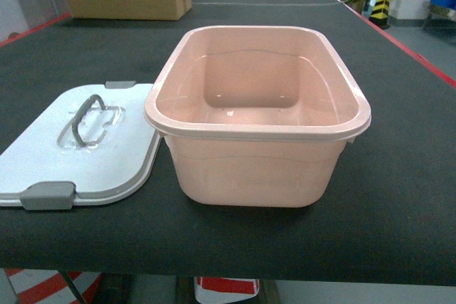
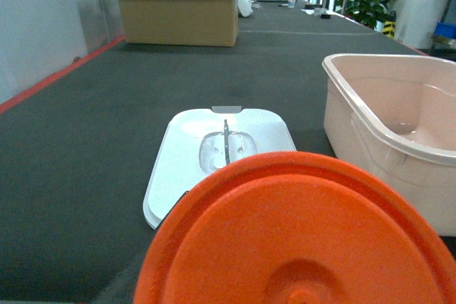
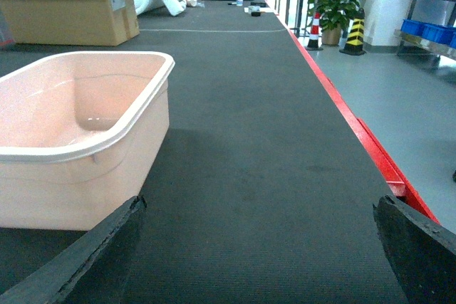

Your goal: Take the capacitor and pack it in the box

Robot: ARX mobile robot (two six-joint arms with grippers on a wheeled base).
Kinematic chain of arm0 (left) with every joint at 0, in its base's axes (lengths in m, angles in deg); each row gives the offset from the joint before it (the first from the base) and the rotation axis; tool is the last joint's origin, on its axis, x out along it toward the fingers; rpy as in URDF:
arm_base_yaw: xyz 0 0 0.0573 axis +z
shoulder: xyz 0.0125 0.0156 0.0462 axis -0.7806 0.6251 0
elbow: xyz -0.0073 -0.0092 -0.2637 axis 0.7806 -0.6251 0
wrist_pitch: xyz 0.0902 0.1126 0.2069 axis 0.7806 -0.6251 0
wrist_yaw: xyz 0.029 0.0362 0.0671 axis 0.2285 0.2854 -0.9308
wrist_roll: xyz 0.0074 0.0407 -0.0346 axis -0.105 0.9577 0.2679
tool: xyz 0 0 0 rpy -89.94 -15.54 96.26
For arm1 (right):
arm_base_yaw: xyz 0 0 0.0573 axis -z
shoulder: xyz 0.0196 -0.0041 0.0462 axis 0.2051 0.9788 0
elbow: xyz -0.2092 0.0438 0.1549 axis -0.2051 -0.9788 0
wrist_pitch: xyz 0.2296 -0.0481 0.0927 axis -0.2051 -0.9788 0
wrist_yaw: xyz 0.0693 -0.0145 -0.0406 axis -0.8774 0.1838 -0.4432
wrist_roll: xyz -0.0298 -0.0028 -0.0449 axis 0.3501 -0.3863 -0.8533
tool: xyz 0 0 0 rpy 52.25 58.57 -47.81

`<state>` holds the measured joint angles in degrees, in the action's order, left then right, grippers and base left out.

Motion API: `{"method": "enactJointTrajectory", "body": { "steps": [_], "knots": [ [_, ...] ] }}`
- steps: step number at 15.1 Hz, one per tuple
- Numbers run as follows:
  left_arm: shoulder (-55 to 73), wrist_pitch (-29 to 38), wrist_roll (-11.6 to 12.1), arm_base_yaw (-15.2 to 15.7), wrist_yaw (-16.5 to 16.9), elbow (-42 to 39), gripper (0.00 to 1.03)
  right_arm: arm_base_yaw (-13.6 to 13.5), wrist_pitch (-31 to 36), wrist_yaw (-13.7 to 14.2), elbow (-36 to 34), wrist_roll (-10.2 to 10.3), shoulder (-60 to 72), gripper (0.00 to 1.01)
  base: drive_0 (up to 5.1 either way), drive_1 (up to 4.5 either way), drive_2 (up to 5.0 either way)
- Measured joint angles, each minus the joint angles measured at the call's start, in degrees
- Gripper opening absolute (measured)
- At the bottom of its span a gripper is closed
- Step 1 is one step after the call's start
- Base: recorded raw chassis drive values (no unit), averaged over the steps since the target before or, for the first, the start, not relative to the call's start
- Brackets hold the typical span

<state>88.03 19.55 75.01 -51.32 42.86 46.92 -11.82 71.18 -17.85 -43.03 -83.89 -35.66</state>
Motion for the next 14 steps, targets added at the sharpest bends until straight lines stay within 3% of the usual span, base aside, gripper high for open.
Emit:
{"method": "enactJointTrajectory", "body": {
  "steps": [1, 3, 4, 5, 7, 9, 11, 13, 14],
  "knots": [
    [0.0, 0.0, -0.02, 0.0, -0.02, 0.0, 0.43, 0.0, 0.02, 0.0, 0.0, 0.02, 0.0, 0.98, 0.0, 0.0, 0.0],
    [4.74, 1.14, 1.55, -4.68, -10.05, 0.46, 0.43, 0.0, 0.0, 0.07, 0.0, 0.0, 0.0, 0.98, 0.0, 0.0, 0.0],
    [14.71, 8.94, 2.05, -8.63, -15.61, 1.7, 0.43, 0.0, 0.04, -0.04, 0.0, 0.0, 0.0, 0.98, 0.0, 0.0, 0.0],
    [23.52, 17.03, 2.86, -11.58, -18.29, 3.43, 0.43, 0.0, 0.0, 0.0, 0.0, 0.02, 0.0, 0.98, 0.0, 0.0, 0.0],
    [45.75, 36.59, 3.48, -19.21, -18.12, 12.76, 0.43, 0.0, 0.02, -0.02, 0.0, 0.02, 0.0, 0.98, 0.0, 0.0, 0.0],
    [65.81, 46.97, 4.0, -24.68, -17.84, 25.05, 0.43, 0.0, 0.0, -0.02, 0.0, 0.0, 0.0, 0.98, 0.0, 0.0, 0.0],
    [82.64, 48.39, 4.79, -29.05, -17.73, 37.09, 0.43, 0.0, 0.0, 0.0, 0.0, 0.02, 0.0, 0.98, 0.0, 0.0, 0.0],
    [96.78, 46.97, 3.48, -31.04, -16.94, 49.18, 0.43, 0.0, 0.02, 0.0, 0.0, 0.0, 0.0, 0.98, 0.0, 0.0, 0.0],
    [101.22, 48.54, 2.93, -31.23, -16.9, 52.15, 0.53, 0.0, 0.02, 0.0, 0.0, 0.02, 0.0, 0.98, 0.0, 0.0, 0.0]
  ]
}}
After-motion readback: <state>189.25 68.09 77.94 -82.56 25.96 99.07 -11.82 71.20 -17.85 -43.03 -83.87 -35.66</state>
